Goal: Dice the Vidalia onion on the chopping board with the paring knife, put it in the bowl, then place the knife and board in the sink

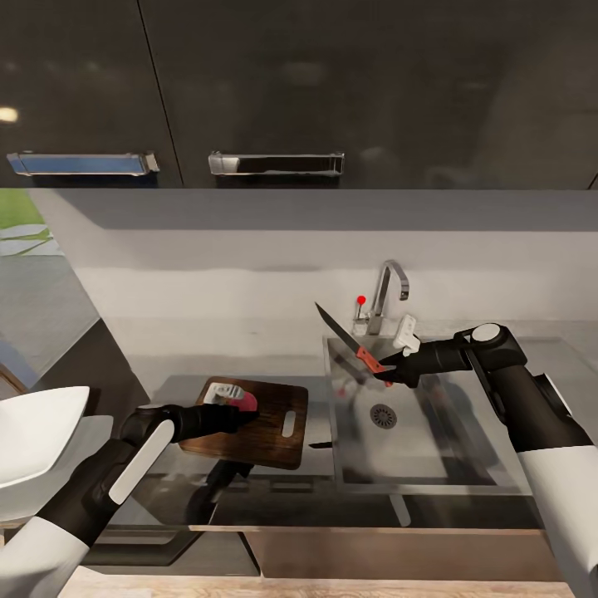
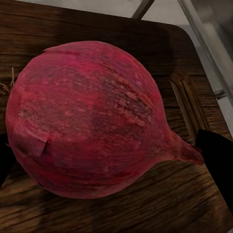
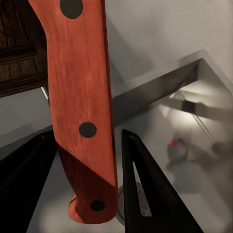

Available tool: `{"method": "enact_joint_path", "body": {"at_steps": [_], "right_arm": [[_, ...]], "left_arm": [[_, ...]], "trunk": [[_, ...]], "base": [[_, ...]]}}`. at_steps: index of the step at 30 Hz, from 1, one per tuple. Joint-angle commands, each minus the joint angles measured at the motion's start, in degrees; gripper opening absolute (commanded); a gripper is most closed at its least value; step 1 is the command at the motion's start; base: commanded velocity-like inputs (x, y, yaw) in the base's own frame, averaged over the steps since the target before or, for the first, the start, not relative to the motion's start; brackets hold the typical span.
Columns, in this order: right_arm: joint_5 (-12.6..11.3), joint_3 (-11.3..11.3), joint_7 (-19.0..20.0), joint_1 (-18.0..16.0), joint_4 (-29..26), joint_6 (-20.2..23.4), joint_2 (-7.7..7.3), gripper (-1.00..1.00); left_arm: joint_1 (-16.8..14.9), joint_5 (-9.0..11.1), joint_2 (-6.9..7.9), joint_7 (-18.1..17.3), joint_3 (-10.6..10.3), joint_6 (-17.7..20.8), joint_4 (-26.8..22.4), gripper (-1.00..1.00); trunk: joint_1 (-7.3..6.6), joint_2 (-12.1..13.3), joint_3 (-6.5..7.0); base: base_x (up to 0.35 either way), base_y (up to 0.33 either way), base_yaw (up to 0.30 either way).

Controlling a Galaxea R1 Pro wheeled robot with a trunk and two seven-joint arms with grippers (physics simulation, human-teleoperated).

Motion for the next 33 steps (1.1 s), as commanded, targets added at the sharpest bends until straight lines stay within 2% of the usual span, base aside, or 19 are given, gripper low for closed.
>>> {"method": "enact_joint_path", "body": {"at_steps": [1, 6, 7, 24, 29, 33], "right_arm": [[0.22, 0.07, 0.24, -0.06, -0.07, 0.52, -0.03, -1.00], [0.22, 0.07, 0.24, -0.08, -0.07, 0.51, -0.03, -1.00], [0.22, 0.07, 0.24, -0.07, -0.07, 0.51, -0.03, -1.00], [0.22, 0.07, 0.24, -0.07, -0.07, 0.52, -0.03, -1.00], [0.22, 0.07, 0.24, -0.06, -0.07, 0.51, -0.03, -1.00], [0.22, 0.07, 0.24, -0.06, -0.07, 0.54, -0.03, -1.00]], "left_arm": [[-0.01, -0.23, 0.03, -0.16, -0.14, 0.19, 2.04, -1.00], [-0.01, -0.23, 0.03, -0.16, -0.14, 0.14, 2.04, -1.00], [-0.01, -0.23, 0.06, -0.16, -0.14, 0.12, 2.04, 1.00], [-0.01, -0.23, 0.41, -0.16, -0.14, 0.10, 1.42, 1.00], [-0.01, -0.23, 1.08, -0.10, -0.08, 0.26, -2.13, 1.00], [-0.01, -0.23, 2.60, 0.09, 0.17, 0.44, -6.83, 1.00]], "trunk": [[0.05, -0.09, -0.13], [0.05, -0.09, -0.13], [0.05, -0.09, -0.13], [0.05, -0.09, -0.13], [0.05, -0.09, -0.13], [0.05, -0.09, -0.13]], "base": [[0.000, 0.000, 0.000], [0.000, 0.000, 0.000], [0.000, 0.000, 0.000], [0.000, 0.000, 0.000], [0.000, 0.000, 0.000], [0.000, 0.000, 0.000]]}}
